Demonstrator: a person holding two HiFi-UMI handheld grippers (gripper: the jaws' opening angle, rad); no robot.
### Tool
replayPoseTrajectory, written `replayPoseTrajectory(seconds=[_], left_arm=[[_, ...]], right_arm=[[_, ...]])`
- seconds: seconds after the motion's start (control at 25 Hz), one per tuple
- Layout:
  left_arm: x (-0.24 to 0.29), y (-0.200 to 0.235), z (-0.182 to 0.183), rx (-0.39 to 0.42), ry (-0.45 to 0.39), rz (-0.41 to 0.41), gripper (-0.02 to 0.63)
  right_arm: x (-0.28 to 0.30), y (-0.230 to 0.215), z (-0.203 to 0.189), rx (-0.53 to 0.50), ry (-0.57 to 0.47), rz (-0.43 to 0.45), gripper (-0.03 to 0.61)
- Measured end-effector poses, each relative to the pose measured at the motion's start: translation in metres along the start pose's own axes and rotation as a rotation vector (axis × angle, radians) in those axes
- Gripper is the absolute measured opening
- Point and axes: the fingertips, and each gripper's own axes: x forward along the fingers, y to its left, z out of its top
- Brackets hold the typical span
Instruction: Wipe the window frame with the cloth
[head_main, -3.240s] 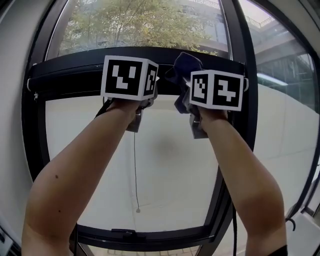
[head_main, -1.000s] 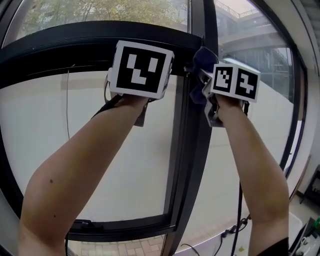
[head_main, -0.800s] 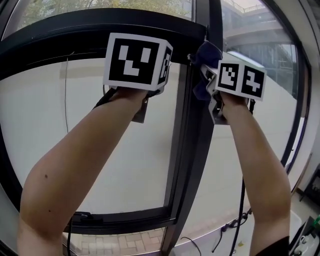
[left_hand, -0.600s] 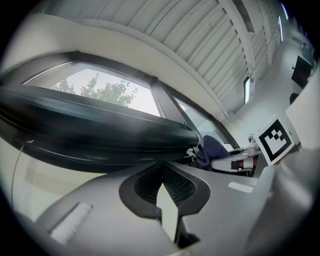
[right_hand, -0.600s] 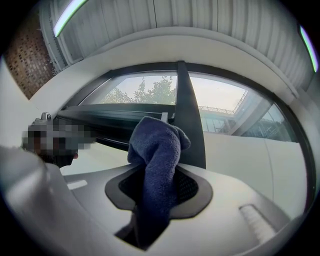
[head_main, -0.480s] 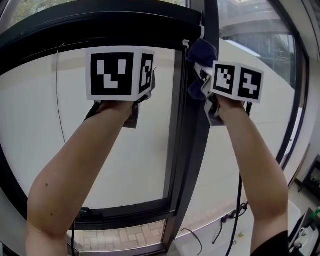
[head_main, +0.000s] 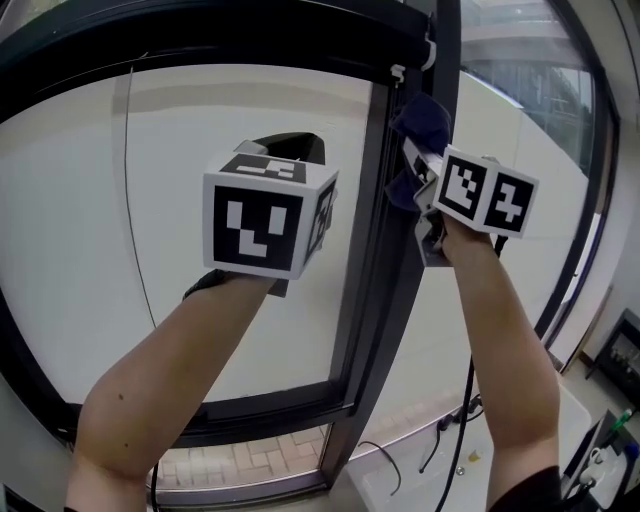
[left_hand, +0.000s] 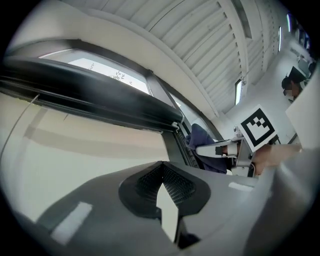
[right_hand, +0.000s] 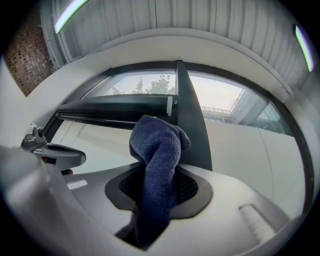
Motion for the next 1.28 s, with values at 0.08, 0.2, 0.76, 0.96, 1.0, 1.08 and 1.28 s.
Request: replayPoseTrajectory(seconds=[0.08,0.2,0.76,0.96,1.0,1.08,1.28], left_arm=[[-0.007,-0.008,-0.01,-0.02,0.013,-0.029,-0.006],[-0.019,-0.021,-0.02,-0.032,0.016,-0.065,-0.006],[-0.058,-0.057,-0.157,-0.192,0.191,-0.2,-0.006],[-0.069,-0.07,-0.196,-0.209,0.22,-0.231,-0.006],[-0.072,-0.07,-0.204,-0.228,0.225,-0.229,-0.006],[-0.077,-0.073,-0.218,-0.265,0.232,-0.237,-0.006],[-0.084,-0.072,-0.253,-0.283,0.271,-0.254,-0.006]], right_arm=[[-0.002,0.001,-0.007,0.015,-0.001,0.002,0.121],[-0.007,0.001,-0.02,0.034,0.006,0.0,0.121],[-0.033,0.008,-0.083,0.064,0.027,-0.007,0.121],[-0.04,0.014,-0.107,0.075,0.048,0.006,0.12],[-0.042,0.015,-0.113,0.075,0.053,0.008,0.121],[-0.048,0.015,-0.123,0.08,0.061,0.01,0.121],[-0.058,0.017,-0.148,0.101,0.047,0.005,0.121]])
